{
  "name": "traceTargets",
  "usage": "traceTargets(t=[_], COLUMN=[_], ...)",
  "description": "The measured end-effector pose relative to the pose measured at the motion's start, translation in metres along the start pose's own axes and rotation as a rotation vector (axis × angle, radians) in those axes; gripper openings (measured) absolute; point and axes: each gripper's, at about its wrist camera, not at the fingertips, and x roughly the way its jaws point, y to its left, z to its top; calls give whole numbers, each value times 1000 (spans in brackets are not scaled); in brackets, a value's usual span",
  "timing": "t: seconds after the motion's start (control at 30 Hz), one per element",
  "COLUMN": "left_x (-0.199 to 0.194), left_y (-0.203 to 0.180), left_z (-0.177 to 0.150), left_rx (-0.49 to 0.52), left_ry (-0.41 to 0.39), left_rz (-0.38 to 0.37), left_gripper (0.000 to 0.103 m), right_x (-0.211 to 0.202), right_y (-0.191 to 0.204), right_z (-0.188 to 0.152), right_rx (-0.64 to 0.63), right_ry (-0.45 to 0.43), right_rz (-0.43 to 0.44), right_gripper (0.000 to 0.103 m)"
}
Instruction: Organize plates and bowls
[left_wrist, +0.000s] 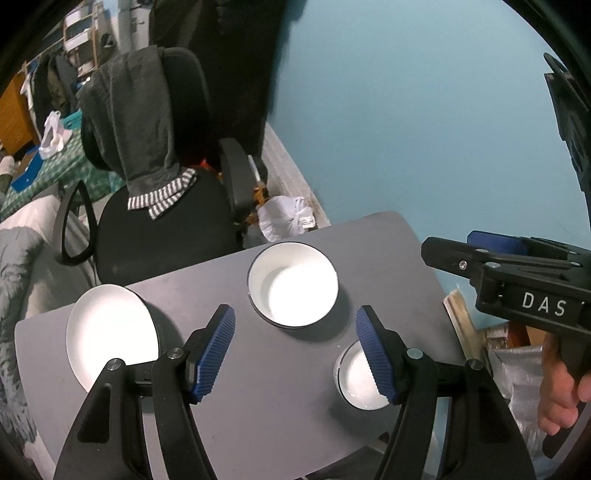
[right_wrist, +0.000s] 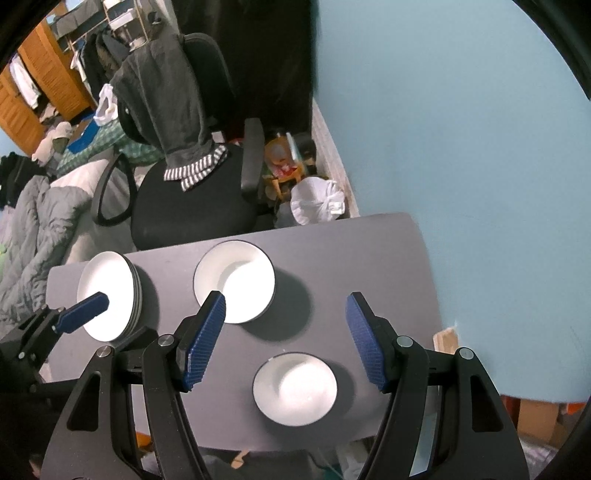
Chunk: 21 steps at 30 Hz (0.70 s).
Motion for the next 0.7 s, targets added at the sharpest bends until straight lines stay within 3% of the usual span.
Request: traceTargets(t=[0.27,0.7], left_x=[-12,-7], left_y=[-19,-48], left_z=[-8,-23], left_rx=[108,221], left_ry=[-23,12], left_rz=[-29,-97], left_gripper=[69,69], right_x=[-15,-33], right_y=[-9,-42], right_z=[-16,-50], right_rx=[56,156], right_ry=[-17,-6], right_rz=[-7,-62], right_gripper=[67,67])
